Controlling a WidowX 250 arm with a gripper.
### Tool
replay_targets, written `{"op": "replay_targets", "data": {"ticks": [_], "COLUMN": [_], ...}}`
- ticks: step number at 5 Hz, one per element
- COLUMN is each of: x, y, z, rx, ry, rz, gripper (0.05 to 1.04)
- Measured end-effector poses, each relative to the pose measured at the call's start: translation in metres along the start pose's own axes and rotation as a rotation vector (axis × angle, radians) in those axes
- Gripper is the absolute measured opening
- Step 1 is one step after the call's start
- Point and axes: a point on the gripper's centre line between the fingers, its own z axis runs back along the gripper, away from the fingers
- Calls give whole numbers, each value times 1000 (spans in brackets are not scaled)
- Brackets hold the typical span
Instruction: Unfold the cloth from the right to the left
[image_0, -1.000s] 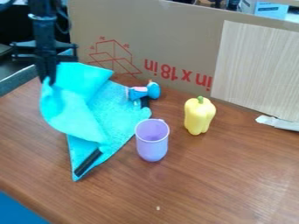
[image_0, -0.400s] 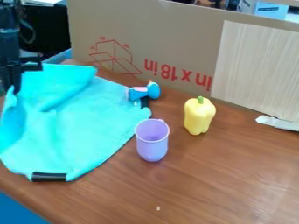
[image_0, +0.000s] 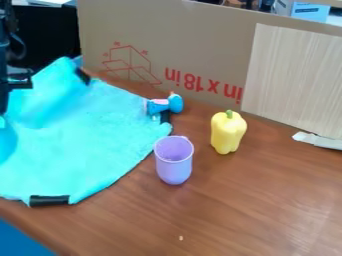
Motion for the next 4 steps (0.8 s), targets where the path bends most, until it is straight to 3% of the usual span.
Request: {"op": "replay_targets", "data": {"ticks": [2,3,4], "x": [5,10,12], "y": [10,16,21], "z": [-9,-8,-12], "rx": [30,67,112], "ry": [-4,-36,-48], "rz": [33,24,28], "gripper": [82,239,508]}}
